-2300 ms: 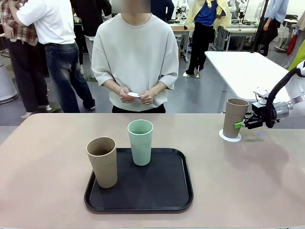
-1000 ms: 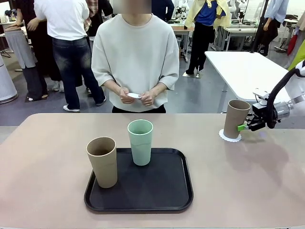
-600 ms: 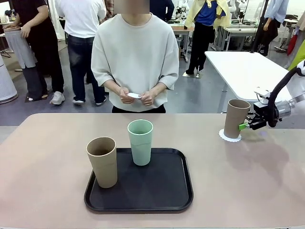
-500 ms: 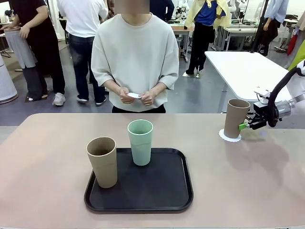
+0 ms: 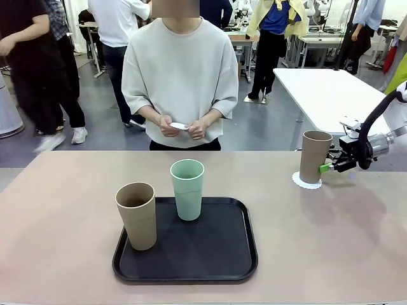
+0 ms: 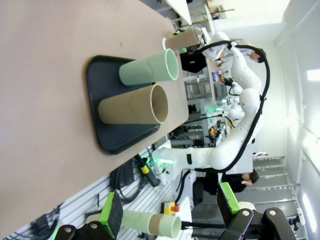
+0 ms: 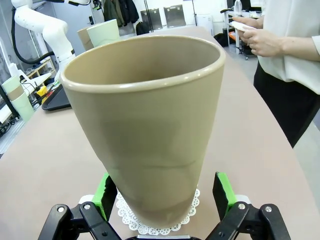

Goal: Place coasters on the table and set cups on them.
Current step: Pick up one Reusable plastic cup and place it on a coaster set by the human.

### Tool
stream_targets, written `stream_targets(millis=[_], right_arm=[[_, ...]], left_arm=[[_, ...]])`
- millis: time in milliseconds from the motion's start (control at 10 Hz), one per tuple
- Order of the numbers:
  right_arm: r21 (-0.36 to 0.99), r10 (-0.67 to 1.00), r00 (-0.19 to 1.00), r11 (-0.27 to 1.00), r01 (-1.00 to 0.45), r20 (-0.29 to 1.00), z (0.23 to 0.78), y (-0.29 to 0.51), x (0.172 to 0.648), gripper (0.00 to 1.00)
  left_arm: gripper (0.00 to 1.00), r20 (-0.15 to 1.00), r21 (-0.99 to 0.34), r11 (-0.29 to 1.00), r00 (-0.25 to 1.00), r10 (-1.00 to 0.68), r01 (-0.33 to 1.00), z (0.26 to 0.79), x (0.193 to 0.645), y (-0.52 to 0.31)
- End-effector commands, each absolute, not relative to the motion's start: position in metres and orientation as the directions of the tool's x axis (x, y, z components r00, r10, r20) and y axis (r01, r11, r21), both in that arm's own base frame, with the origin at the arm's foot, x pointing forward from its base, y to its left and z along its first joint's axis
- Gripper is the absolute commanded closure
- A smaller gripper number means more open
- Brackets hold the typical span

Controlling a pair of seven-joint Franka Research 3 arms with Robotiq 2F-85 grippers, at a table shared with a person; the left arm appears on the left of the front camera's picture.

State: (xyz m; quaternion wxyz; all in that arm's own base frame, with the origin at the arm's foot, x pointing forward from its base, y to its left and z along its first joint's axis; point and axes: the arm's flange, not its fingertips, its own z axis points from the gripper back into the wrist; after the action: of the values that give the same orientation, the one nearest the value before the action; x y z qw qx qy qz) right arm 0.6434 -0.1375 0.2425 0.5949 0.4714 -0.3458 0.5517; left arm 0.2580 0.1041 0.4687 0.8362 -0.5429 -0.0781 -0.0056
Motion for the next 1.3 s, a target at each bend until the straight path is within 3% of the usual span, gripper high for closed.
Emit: stream_targets(millis=[0,1200], right_arm=[[0.194,0.359,0.162,-0.056,-0.979,0.919,0.242,-0.138,0.652,0.00],[0.150,0.383,0.122,-0.046,-0.988,0.916,0.241,-0.143,0.628,0.00]], left_arm=[[0.00,0.144,-0.910,0.401,0.987,0.075,0.103,0.469,0.257,0.105],[0.00,0.144,-0.910,0.401,0.987,0.075,0.103,0.469,0.257,0.105]])
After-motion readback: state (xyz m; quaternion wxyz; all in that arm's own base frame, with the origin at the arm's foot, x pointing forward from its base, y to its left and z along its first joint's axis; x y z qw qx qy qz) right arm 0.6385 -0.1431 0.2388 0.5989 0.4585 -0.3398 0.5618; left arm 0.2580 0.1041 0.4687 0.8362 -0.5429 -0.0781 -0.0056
